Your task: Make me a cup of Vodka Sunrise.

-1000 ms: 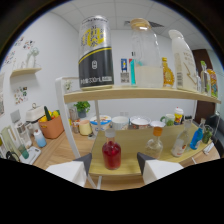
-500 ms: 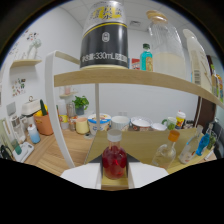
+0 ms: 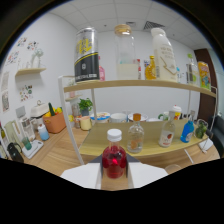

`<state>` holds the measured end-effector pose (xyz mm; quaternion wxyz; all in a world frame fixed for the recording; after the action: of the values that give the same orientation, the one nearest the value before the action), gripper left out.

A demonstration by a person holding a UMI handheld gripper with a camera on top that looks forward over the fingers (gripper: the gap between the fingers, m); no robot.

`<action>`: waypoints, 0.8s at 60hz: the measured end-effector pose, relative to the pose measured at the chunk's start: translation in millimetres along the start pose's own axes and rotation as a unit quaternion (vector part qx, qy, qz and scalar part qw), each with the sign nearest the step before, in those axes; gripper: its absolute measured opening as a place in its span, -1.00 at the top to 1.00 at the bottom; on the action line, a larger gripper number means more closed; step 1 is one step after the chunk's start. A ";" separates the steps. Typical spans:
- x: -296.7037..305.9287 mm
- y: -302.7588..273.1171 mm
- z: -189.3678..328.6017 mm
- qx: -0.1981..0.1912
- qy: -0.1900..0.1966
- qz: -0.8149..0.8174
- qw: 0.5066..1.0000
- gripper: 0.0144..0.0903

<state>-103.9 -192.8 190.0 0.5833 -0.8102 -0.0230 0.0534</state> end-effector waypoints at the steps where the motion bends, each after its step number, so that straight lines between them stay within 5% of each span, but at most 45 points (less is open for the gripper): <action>1: 2.9 2.6 -2.7 -0.001 -0.001 0.008 1.000 0.46; 20: 45.4 23.5 -22.8 -0.015 -0.044 0.305 0.951 0.47; 36: 59.0 15.5 -15.9 -0.002 -0.101 0.568 0.817 0.47; 48: 68.1 -7.5 -21.0 0.029 -0.151 0.743 0.652 0.47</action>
<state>-33.7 -203.4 199.7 0.3603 -0.5200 0.5002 0.5912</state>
